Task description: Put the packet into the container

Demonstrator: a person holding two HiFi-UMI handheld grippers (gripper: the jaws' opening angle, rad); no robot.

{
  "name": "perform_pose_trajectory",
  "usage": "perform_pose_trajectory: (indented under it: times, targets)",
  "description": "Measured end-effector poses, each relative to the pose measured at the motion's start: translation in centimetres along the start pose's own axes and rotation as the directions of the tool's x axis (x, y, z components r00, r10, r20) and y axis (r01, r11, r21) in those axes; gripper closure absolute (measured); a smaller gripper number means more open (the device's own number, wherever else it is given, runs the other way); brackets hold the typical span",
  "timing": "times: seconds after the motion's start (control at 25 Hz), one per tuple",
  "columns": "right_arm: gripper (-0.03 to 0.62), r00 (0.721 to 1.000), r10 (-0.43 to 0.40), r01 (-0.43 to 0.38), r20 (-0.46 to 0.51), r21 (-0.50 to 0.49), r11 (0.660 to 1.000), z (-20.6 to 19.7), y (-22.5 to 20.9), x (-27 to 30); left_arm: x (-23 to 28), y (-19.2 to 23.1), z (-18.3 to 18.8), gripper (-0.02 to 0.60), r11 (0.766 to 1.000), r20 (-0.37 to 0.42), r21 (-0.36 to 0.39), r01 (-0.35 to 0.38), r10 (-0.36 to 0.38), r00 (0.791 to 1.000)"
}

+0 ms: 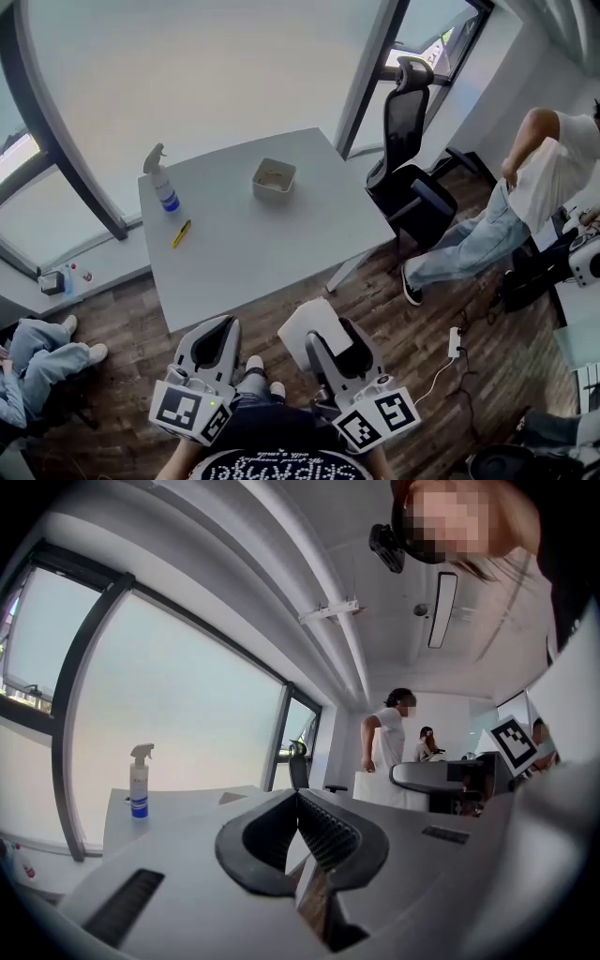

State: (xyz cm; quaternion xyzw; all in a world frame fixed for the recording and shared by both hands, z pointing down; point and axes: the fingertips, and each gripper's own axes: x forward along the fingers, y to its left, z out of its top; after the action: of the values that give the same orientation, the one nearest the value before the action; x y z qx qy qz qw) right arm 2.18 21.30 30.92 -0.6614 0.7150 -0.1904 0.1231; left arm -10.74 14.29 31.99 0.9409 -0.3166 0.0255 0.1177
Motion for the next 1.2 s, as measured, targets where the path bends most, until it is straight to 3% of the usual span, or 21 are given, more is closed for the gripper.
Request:
perform_pose_trajectory:
  times: [0.4,1.2]
  targets:
    - [0.338,0.999,-0.031,0.031,0.02,0.002,1.0,1.5,-0.1,3.5,3.3,3.4,2.6,0.574,0.999,0.004,0.032,0.031,-0.031,1.0]
    - [0.338,0.999,-0.044,0.044,0.017,0.013,0.999,0.7,-0.4,8.0,5.2,5.8,2.6,0.574,0.995,-0.007,0.037,0.089,-0.089,0.996]
